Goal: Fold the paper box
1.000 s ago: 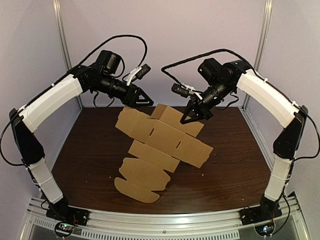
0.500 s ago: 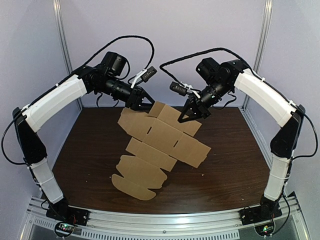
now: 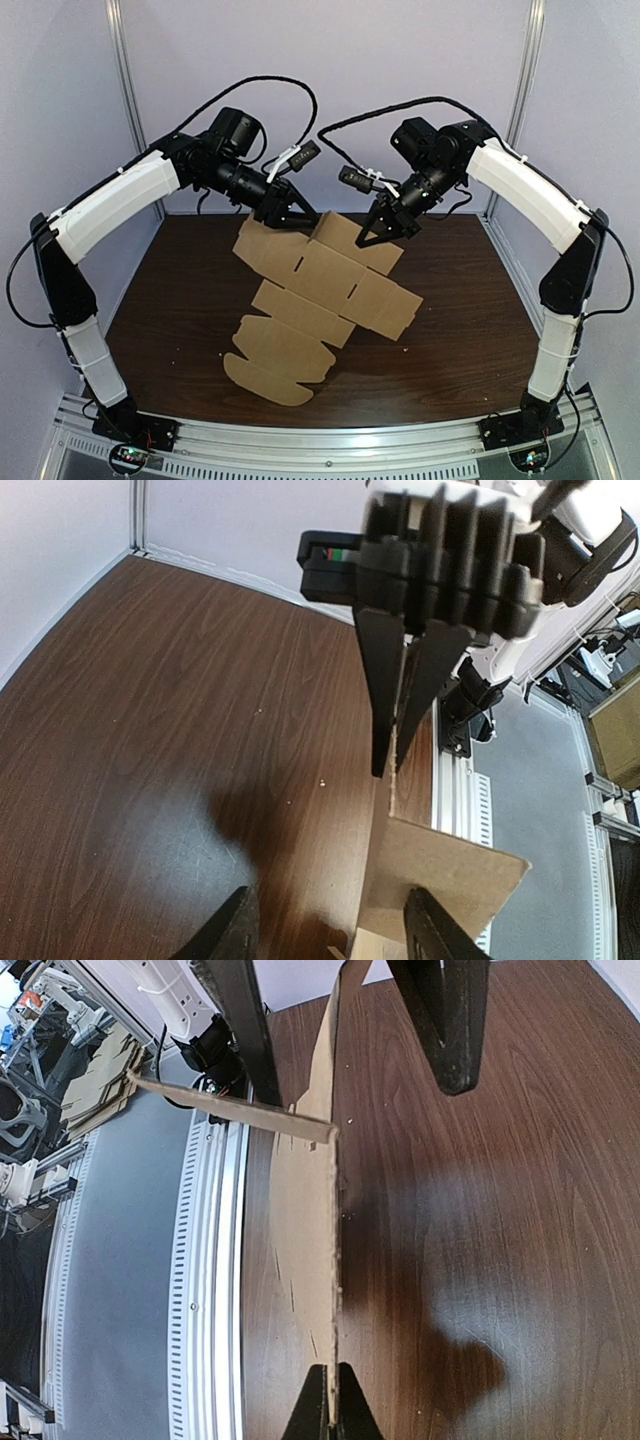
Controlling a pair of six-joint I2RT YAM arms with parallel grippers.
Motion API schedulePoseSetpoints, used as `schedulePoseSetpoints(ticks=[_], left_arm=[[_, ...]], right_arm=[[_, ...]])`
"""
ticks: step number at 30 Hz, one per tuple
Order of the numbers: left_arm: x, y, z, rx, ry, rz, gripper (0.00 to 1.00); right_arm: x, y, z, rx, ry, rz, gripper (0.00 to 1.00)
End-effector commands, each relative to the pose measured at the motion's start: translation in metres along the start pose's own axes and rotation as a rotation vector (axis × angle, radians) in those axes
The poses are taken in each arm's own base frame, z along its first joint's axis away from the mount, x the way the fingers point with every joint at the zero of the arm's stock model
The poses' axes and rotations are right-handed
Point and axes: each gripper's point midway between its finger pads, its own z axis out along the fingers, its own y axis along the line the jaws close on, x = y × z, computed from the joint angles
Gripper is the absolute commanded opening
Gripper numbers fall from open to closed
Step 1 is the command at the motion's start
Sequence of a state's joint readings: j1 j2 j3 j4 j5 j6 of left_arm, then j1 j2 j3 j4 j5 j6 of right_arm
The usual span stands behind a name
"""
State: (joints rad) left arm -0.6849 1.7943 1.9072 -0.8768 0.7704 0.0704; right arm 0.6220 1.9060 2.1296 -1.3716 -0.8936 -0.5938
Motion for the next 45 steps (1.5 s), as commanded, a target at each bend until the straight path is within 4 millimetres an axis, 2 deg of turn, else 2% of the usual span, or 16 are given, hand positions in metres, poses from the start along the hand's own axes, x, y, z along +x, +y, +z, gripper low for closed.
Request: schedulePoseSetpoints(ticks=[1, 14, 23, 29, 33, 38, 42, 45], left_arm=[[-0.003, -0.024, -0.012, 0.027, -0.006, 0.063, 0.53], [-0.005, -0.027, 0.017, 0.118, -0.014, 0.043, 0.51], [-0.007, -0.024, 0.023, 0.134, -0.021, 0.034, 0.32], [-0.007, -0.021, 0.028, 0.144, -0.024, 0.023, 0.37], [-0.010, -0.024, 0.029, 0.176, -0.034, 0.019, 0.33], [-0.012, -0.028, 0.032, 0.219, -0.039, -0.007, 0.20], [-0.012, -0.027, 0.032, 0.216, -0.039, -0.015, 0.03], [-0.013, -0.025, 0.031, 0.190, -0.042, -0.014, 0.00]], right_arm=[[-0.004, -0.002, -0.002, -0.001, -0.007, 0.024, 0.00], [-0.013, 0.010, -0.007, -0.038, -0.044, 0.009, 0.00], [-0.018, 0.038, -0.016, -0.122, -0.085, -0.059, 0.00], [-0.021, 0.056, -0.022, -0.180, -0.113, -0.099, 0.03], [-0.025, 0.058, -0.026, -0.162, -0.123, -0.121, 0.02], [-0.031, 0.050, -0.027, -0.106, -0.133, -0.125, 0.01], [-0.032, 0.046, -0.026, -0.087, -0.135, -0.122, 0.01], [-0.033, 0.043, -0.026, -0.078, -0.135, -0.107, 0.01]])
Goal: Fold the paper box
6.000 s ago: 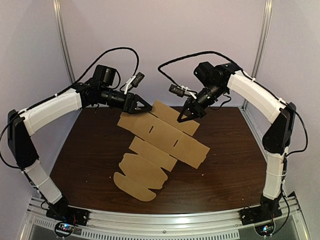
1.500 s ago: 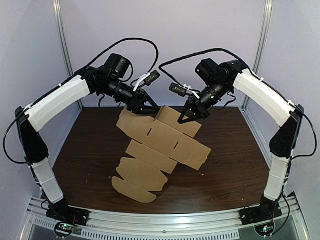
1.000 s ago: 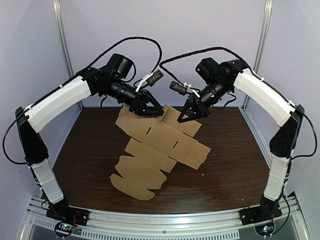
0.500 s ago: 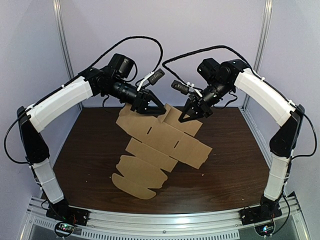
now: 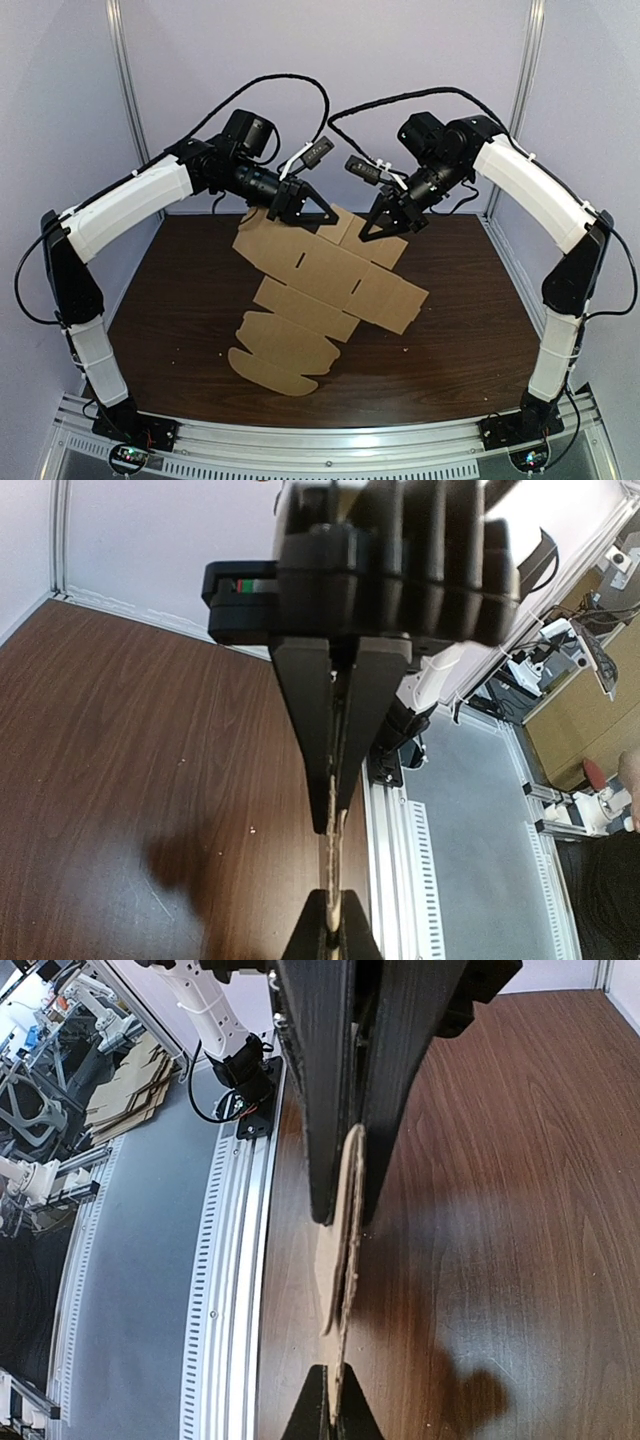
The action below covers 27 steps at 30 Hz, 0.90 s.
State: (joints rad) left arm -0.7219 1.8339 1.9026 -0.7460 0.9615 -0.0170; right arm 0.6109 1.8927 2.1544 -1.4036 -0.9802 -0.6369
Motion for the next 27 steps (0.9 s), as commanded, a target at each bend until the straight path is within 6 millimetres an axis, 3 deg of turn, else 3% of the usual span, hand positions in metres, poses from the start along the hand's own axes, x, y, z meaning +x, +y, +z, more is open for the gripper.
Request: schedulePoseSetpoints(ticks=[1, 5, 8, 12, 15, 20, 27], left_arm=[[0.000, 0.012, 0.009, -0.038, -0.002, -0.005, 0.00], [-0.003, 0.011, 0.003, -0.072, -0.013, 0.019, 0.00], [-0.006, 0.007, -0.004, -0.097, -0.026, 0.042, 0.00], [-0.009, 0.000, -0.011, -0.114, -0.051, 0.073, 0.00], [-0.016, 0.000, -0.016, -0.144, -0.099, 0.085, 0.00], [-0.022, 0.006, -0.021, -0.198, -0.167, 0.088, 0.00], [-0.025, 0.009, -0.025, -0.232, -0.197, 0.082, 0.00]], right_arm=[[-0.024, 0.025, -0.012, -0.016, -0.078, -0.061, 0.01], [-0.026, 0.022, -0.026, -0.006, -0.107, -0.014, 0.09], [-0.027, 0.012, -0.053, 0.006, -0.187, 0.054, 0.23], [-0.017, -0.020, -0.092, 0.105, -0.291, 0.144, 0.29], [-0.001, -0.038, -0.089, 0.163, -0.273, 0.185, 0.35], [0.009, -0.039, -0.078, 0.105, -0.276, 0.235, 0.48], [0.015, -0.039, -0.062, 0.076, -0.238, 0.263, 0.51]])
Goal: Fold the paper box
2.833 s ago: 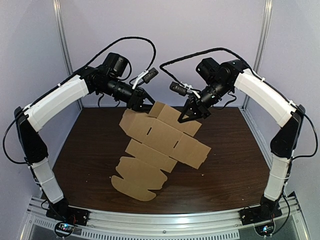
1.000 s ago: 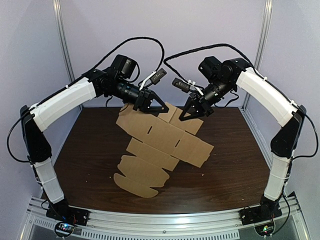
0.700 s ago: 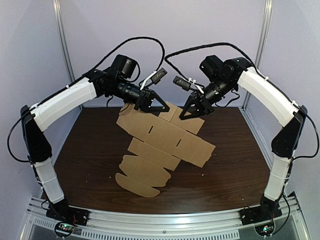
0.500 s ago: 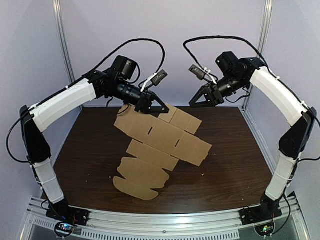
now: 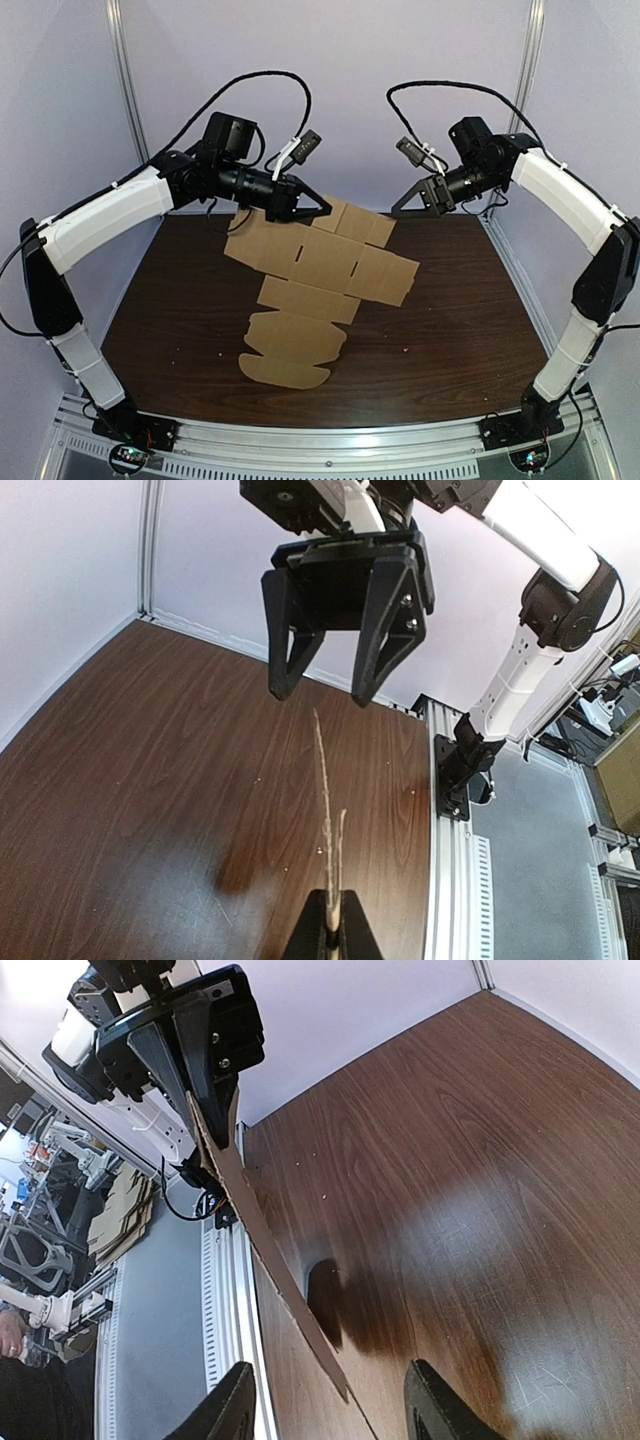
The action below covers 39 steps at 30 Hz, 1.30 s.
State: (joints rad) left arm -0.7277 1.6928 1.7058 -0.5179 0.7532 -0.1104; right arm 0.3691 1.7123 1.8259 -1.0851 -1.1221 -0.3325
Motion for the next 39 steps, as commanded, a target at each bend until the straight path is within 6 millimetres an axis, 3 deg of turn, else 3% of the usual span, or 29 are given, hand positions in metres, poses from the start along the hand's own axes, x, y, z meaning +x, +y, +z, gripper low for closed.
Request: schedulePoseSetpoints(ticks=[1, 5, 9, 14, 17, 19, 24, 26, 31, 34, 39], left_arm=[[-0.018, -0.002, -0.007, -0.036, -0.080, 0.038, 0.00], [-0.019, 0.000, -0.007, -0.044, -0.101, 0.032, 0.00], [-0.018, 0.006, -0.007, -0.073, -0.113, 0.026, 0.00], [-0.021, 0.018, -0.008, -0.135, -0.148, 0.008, 0.00], [-0.024, 0.025, -0.004, -0.159, -0.177, -0.013, 0.00], [-0.025, 0.033, -0.002, -0.198, -0.198, -0.027, 0.00], [-0.027, 0.052, -0.007, -0.319, -0.223, -0.049, 0.00], [-0.025, 0.051, -0.011, -0.334, -0.201, -0.031, 0.00], [-0.019, 0.035, -0.014, -0.283, -0.132, 0.025, 0.00], [-0.019, 0.018, -0.012, -0.192, -0.118, 0.048, 0.00], [-0.024, 0.001, -0.013, -0.102, -0.137, 0.057, 0.00]], right_arm=[[0.004, 0.003, 0.012, -0.027, 0.023, 0.006, 0.51], [0.011, -0.001, 0.024, -0.006, 0.060, 0.017, 0.42], [0.006, -0.015, 0.030, 0.036, 0.058, 0.073, 0.20], [-0.002, -0.032, 0.033, 0.121, 0.041, 0.129, 0.00], [-0.011, -0.037, 0.039, 0.170, 0.015, 0.199, 0.00], [-0.015, -0.043, 0.043, 0.219, -0.006, 0.253, 0.18], [-0.018, -0.038, 0.050, 0.216, -0.026, 0.326, 0.23], [-0.017, -0.037, 0.040, 0.231, -0.029, 0.314, 0.25], [-0.040, -0.047, -0.021, 0.219, -0.160, 0.299, 0.35], [-0.045, -0.059, -0.045, 0.225, -0.201, 0.257, 0.38], [-0.026, -0.099, -0.047, 0.325, -0.153, 0.194, 0.35]])
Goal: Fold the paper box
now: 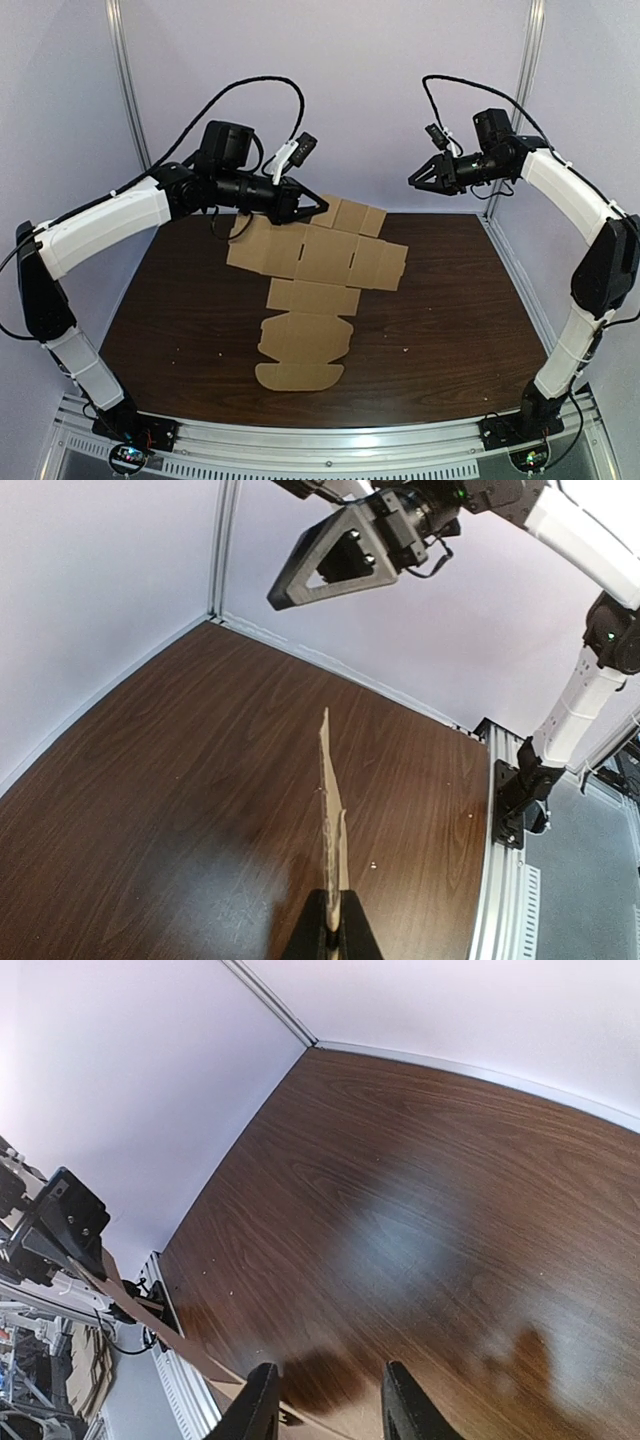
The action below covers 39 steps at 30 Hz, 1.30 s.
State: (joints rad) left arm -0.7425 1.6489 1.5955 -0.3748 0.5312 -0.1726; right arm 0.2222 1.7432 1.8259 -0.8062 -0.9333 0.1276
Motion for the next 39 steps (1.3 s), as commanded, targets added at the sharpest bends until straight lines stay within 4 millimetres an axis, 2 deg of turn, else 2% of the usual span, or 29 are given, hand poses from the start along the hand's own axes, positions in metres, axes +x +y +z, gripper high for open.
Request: schedulePoseSetpoints(ticks=[1, 5, 10, 14, 23, 28, 39], left_arm=[[-0.024, -0.027, -0.017, 0.100, -0.066, 0.055, 0.00], [-0.031, -0.026, -0.017, 0.103, -0.111, 0.044, 0.00], [-0.037, -0.014, -0.017, 0.044, -0.159, 0.032, 0.00], [-0.035, -0.008, -0.015, 0.031, -0.171, 0.018, 0.00], [-0.031, 0.001, -0.012, -0.002, -0.167, 0.001, 0.00], [-0.029, 0.004, -0.010, -0.011, -0.163, -0.009, 0.00], [-0.022, -0.024, -0.006, 0.171, -0.129, -0.015, 0.00]], right_arm=[[0.009, -0.014, 0.014, 0.010, 0.033, -0.121, 0.35], [0.018, -0.011, 0.028, -0.041, 0.067, -0.148, 0.34], [0.040, 0.023, 0.035, -0.133, 0.125, -0.248, 0.34], [0.054, 0.042, 0.039, -0.191, 0.149, -0.280, 0.34], [0.055, 0.075, 0.033, -0.280, 0.132, -0.328, 0.34], [0.058, 0.094, 0.030, -0.355, 0.131, -0.328, 0.42], [0.053, 0.096, 0.046, -0.379, 0.141, -0.309, 0.46]])
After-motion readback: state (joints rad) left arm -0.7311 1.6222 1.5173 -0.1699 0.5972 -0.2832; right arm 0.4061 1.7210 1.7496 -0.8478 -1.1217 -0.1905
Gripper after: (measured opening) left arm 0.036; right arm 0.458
